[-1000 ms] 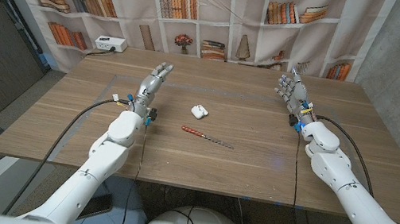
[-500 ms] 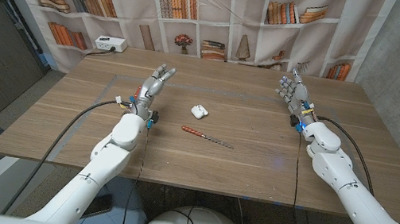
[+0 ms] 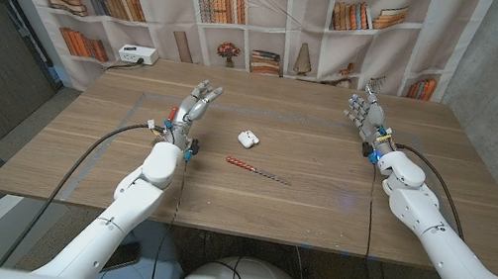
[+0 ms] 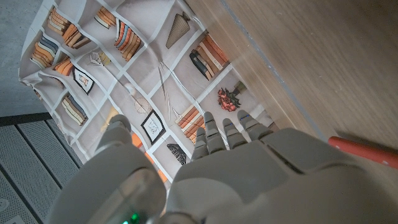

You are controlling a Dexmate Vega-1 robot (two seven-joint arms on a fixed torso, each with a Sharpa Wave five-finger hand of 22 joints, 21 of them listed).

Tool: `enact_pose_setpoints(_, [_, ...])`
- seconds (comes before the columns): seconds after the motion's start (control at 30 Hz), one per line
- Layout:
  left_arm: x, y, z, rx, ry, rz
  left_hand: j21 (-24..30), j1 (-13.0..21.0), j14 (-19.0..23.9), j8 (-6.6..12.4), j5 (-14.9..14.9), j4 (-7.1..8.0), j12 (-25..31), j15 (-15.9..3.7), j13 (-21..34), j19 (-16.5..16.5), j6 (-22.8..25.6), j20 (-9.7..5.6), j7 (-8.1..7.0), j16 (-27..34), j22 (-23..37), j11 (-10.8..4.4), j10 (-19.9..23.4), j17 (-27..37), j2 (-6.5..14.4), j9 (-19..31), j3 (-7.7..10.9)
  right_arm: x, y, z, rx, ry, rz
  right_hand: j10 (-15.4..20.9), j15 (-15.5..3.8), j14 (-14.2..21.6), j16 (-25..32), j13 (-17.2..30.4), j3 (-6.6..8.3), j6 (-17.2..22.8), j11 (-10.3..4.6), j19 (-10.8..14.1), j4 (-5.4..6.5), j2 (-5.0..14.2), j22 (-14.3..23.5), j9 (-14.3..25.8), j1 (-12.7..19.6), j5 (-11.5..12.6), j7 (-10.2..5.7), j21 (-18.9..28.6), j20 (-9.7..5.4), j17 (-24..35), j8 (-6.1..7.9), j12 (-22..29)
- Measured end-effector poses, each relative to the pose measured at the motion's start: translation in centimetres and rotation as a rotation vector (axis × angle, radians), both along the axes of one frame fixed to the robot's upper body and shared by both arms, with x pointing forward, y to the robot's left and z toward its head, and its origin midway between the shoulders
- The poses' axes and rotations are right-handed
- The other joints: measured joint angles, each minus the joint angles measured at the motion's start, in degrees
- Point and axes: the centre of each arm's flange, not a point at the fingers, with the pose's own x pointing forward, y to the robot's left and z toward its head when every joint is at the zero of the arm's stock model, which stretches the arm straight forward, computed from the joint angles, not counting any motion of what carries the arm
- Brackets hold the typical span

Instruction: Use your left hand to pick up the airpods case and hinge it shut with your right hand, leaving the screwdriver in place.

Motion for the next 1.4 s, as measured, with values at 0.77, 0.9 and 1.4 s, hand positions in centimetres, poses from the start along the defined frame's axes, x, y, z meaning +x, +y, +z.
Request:
enact_pose_setpoints(0.77, [-1.3,0.1,-0.1,0.073,-0.006,0.108,-0.5,2.7,-1.4,4.00,0.6,0.26,-0.5,0.62,0.5,-0.4,12.5,-0.82,-1.22,0.0,0.0,0.32,-1.6,0.0,-2.3,0.5,-0.73,0.2,0.3,-0.1,0.009,0.000,0.008,0.0,0.00,0.0,0.1,0.0,-0.01,-0.3,0.00,0.0,-0.49,0.00,0.0,0.0,0.0,0.0,0.30,-0.7,0.00,-0.5,0.00,0.0])
enact_pose_setpoints(0.9, [-1.4,0.1,-0.2,0.079,-0.003,0.114,-0.5,2.7,-1.4,3.93,0.6,0.26,-0.5,0.62,0.5,-0.4,12.5,-0.82,-1.25,0.0,0.0,0.32,-1.6,0.0,-2.3,0.5,-0.73,0.3,0.3,-0.3,0.012,0.005,0.008,0.0,0.00,0.0,0.2,0.0,-0.01,-0.3,0.00,0.0,-0.49,0.00,0.0,0.0,0.0,0.0,0.30,-0.7,0.00,-0.5,0.00,0.0])
enact_pose_setpoints(1.4, [-1.8,0.0,-1.0,0.095,0.018,0.155,-0.5,4.6,-0.9,-0.46,0.6,0.50,2.1,0.09,1.1,-0.2,3.7,-0.60,-5.40,0.3,0.0,-0.70,7.7,-0.2,-2.2,0.4,-1.45,0.4,-0.1,-0.3,0.014,0.009,0.009,0.0,0.00,0.0,0.2,0.0,0.00,-0.3,-0.01,0.4,-0.48,0.00,0.0,0.0,0.0,0.0,0.28,-1.1,0.42,-0.8,0.00,0.0])
